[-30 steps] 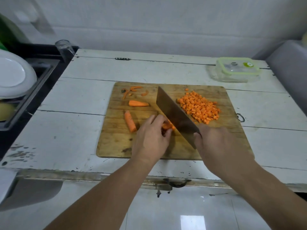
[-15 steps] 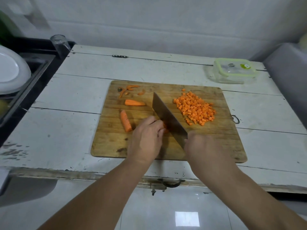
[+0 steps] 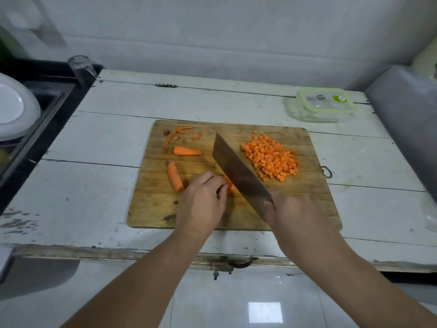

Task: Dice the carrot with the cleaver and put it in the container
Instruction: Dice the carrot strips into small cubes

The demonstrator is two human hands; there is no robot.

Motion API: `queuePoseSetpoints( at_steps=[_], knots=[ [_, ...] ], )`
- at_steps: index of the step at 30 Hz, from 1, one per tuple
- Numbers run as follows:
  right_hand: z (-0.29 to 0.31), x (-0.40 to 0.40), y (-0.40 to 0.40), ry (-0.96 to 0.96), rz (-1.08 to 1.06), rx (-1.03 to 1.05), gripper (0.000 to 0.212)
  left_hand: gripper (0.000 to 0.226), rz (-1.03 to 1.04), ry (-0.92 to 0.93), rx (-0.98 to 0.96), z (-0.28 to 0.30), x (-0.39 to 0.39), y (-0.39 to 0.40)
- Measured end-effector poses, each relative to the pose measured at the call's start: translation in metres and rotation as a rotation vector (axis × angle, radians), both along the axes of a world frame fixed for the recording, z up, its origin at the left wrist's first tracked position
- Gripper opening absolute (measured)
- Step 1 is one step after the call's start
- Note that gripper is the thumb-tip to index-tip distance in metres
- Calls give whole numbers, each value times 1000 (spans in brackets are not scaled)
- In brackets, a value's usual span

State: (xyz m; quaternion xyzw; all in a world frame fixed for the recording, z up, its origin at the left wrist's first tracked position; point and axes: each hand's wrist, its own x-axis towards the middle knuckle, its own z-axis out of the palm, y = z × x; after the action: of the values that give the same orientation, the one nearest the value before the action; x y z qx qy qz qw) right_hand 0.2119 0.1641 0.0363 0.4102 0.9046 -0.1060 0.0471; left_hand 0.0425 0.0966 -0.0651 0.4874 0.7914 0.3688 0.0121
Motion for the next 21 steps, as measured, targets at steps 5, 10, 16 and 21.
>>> queuePoseSetpoints(
  at_steps=[5, 10, 16, 21],
  knots=[
    [-5, -1, -8, -32, -12, 51, 14, 7, -12, 33, 22, 1, 1, 0],
    [-10, -14, -15, -103, -6, 55, 21, 9, -15, 20, 10, -1, 0, 0],
    [-12, -21, -4, 62, -83, -82, 10, 12, 41, 90, 13, 13, 6, -3],
    [-5, -1, -1, 118, -72, -59, 20, 12, 60, 55, 14, 10, 5, -3]
  ],
)
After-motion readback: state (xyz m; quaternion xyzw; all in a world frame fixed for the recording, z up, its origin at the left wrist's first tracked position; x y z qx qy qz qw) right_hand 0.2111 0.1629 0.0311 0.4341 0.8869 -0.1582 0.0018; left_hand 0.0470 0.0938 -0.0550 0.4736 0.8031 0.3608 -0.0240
